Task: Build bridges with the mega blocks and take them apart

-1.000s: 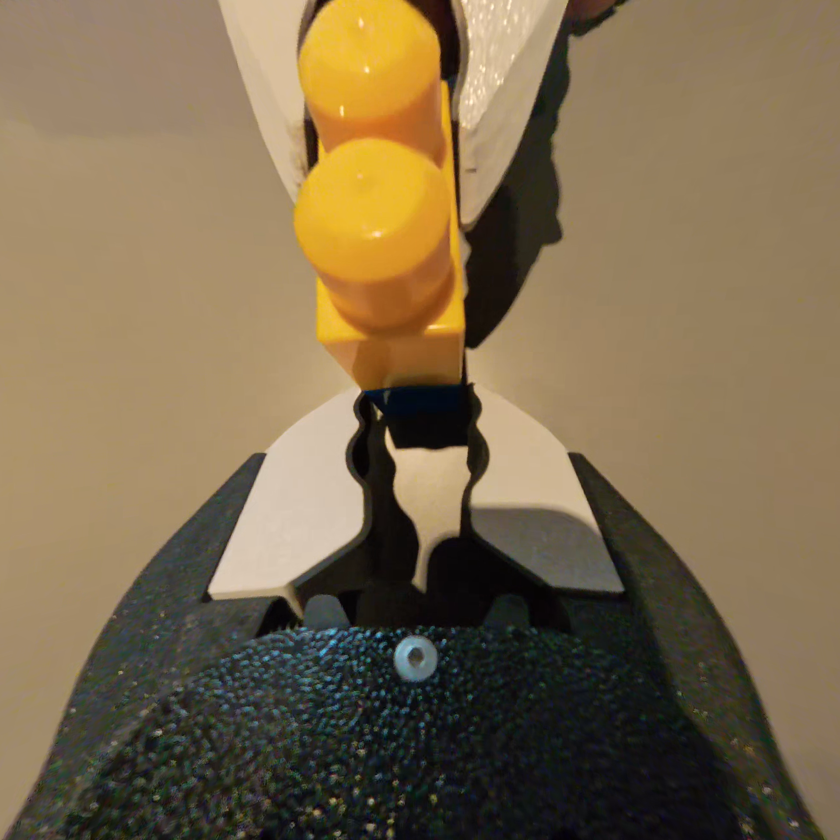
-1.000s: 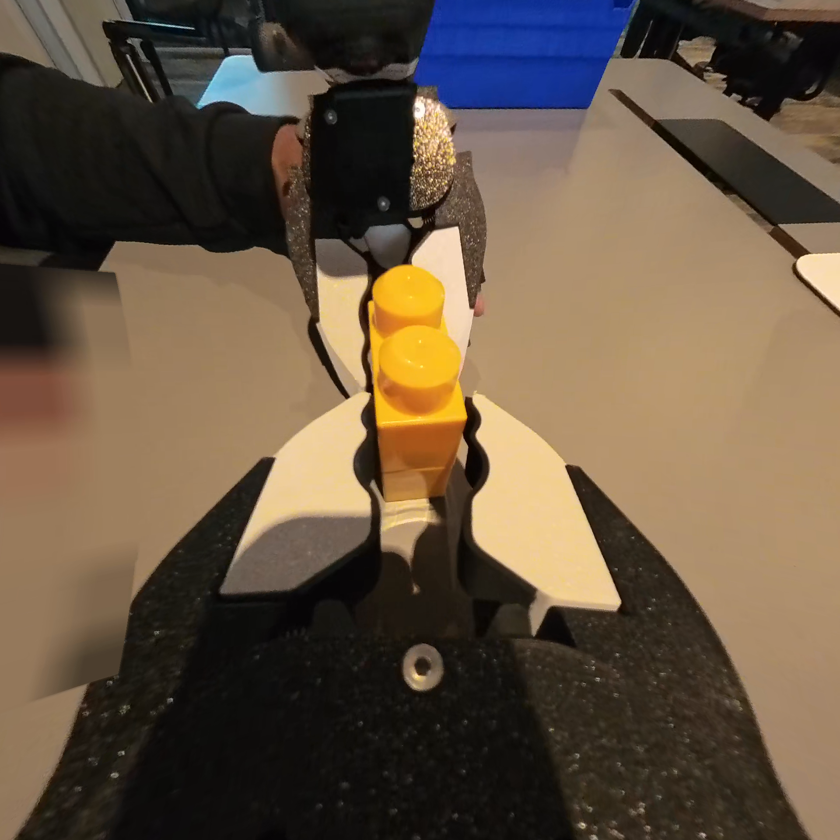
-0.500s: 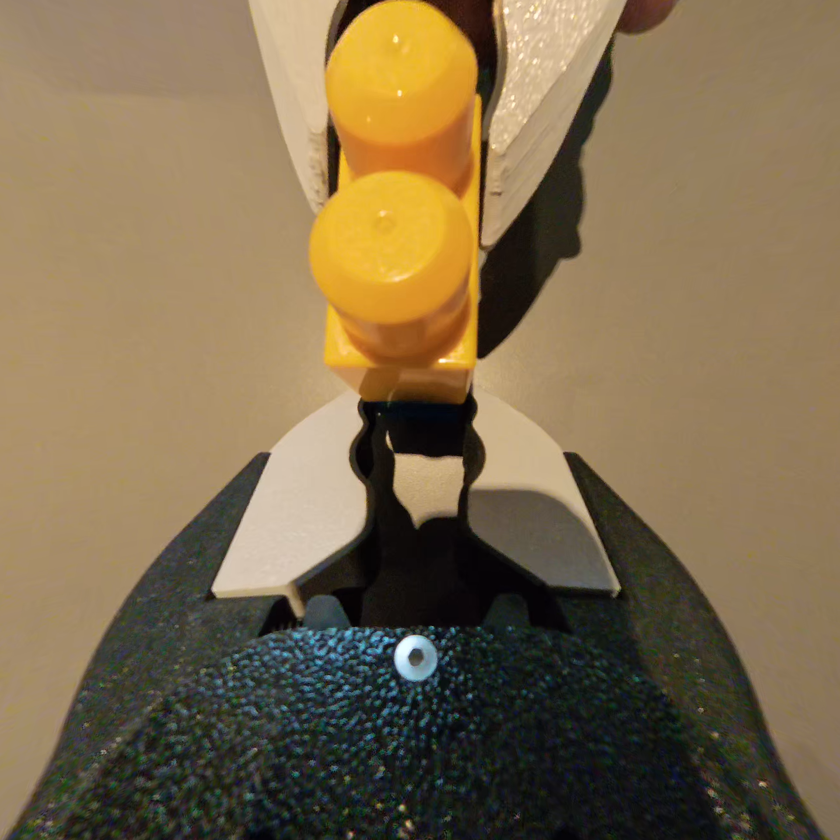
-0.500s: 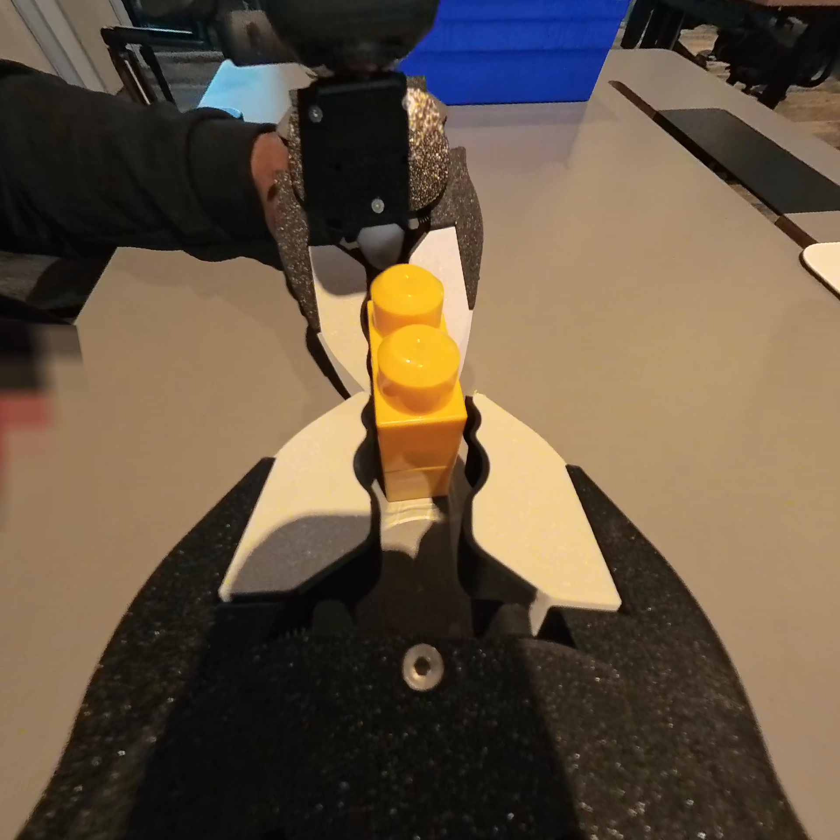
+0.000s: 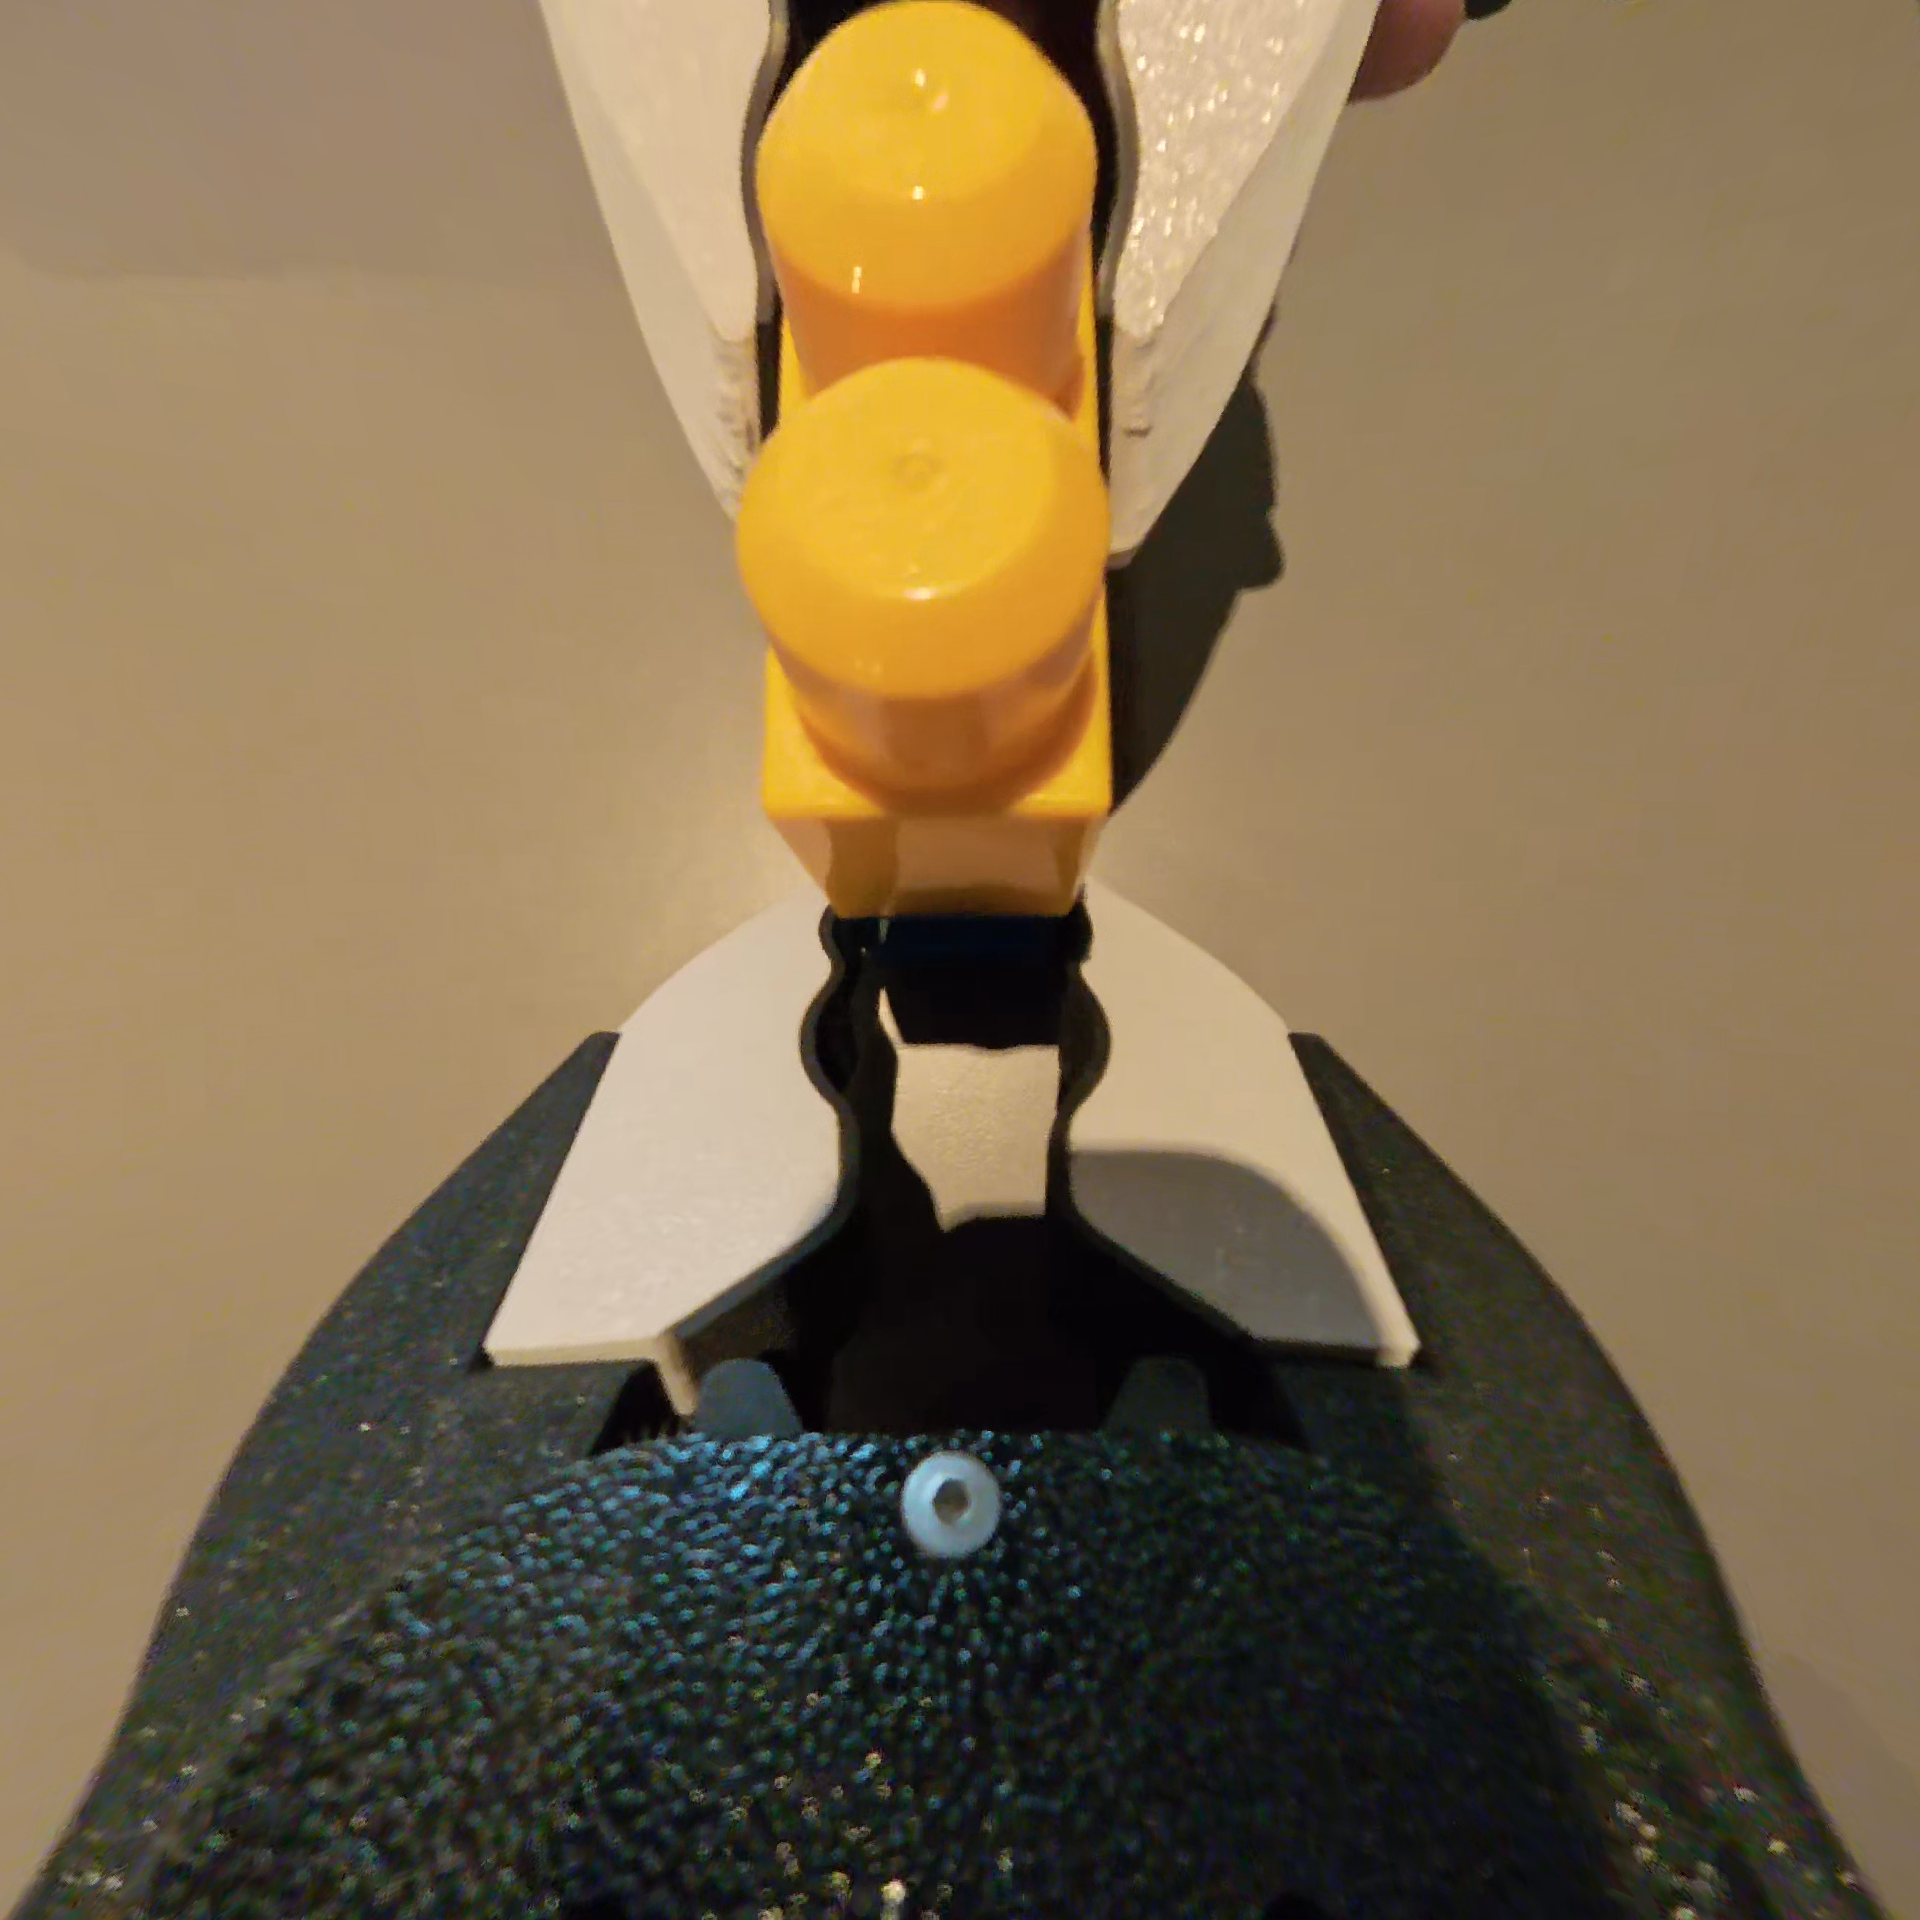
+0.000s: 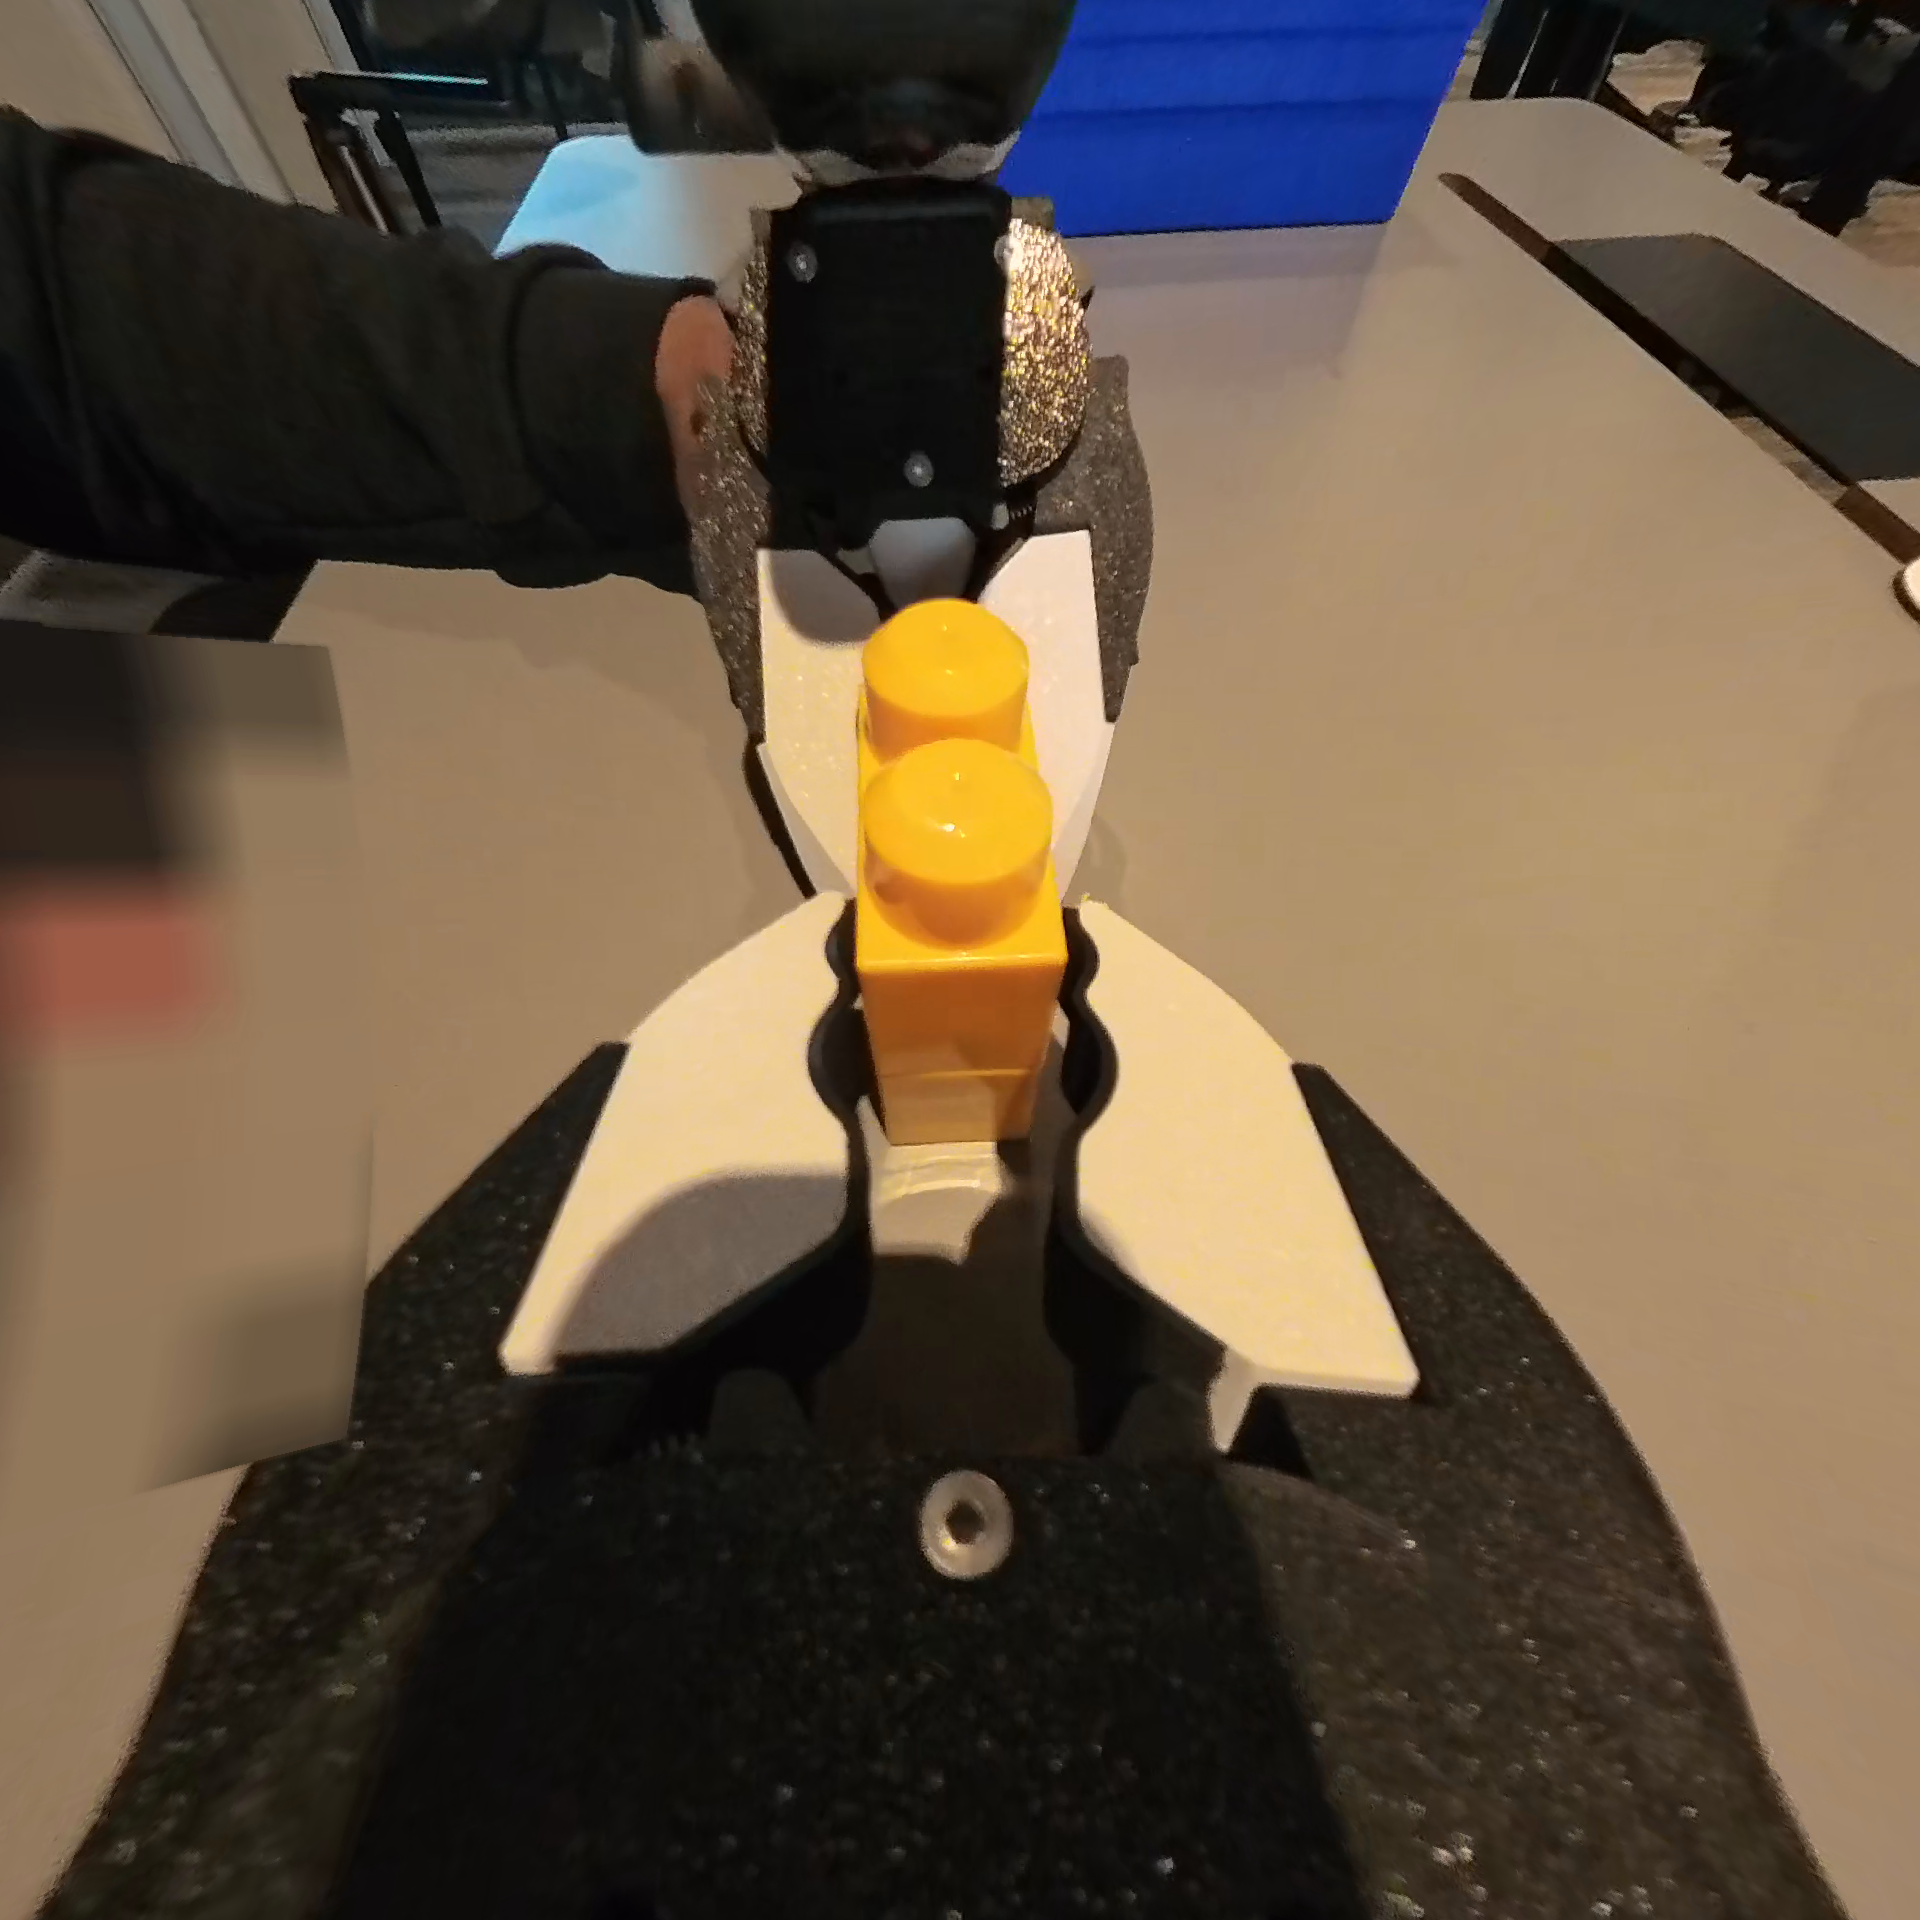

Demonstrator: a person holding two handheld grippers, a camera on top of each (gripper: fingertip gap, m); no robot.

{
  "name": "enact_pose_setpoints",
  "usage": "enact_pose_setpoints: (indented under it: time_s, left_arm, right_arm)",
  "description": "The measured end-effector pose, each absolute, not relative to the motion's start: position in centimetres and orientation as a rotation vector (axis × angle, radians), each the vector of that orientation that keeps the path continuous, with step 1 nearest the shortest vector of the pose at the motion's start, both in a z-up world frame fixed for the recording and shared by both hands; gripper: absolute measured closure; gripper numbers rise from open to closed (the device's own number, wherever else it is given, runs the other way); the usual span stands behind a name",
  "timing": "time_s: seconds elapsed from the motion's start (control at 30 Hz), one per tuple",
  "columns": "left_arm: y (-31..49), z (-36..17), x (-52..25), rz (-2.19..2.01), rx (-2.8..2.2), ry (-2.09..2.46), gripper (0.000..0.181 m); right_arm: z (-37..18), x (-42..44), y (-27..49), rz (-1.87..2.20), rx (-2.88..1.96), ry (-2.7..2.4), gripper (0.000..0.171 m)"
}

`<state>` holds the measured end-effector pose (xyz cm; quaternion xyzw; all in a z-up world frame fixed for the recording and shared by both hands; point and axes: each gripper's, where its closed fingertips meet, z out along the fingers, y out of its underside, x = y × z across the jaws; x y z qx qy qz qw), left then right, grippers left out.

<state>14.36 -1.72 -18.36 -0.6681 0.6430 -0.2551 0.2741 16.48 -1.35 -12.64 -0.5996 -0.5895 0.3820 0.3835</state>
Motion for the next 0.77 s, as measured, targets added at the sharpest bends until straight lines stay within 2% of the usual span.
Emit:
enact_pose_setpoints:
  time_s: [0.3,0.47,0.6,0.77]
  left_arm:
    - [-3.1,-17.9,13.8,-0.757,-1.821,1.759,0.14]
    - [-3.3,-15.4,13.5,-0.861,-1.733,1.711,0.14]
    - [-2.0,-13.9,12.7,-0.864,-1.72,1.607,0.142]
    - [1.3,-13.8,11.0,-0.754,-1.8,1.436,0.146]
  right_arm:
    - [-12.3,17.2,-2.7,1.045,-1.413,-1.563,0.135]
    - [-8.9,17.8,-3.8,1.061,-1.176,-1.5,0.135]
    - [-6.9,17.8,-3.5,0.66,-0.995,-1.485,0.135]
    - [-5.7,18.3,-0.7,-0.241,-0.739,-1.423,0.135]
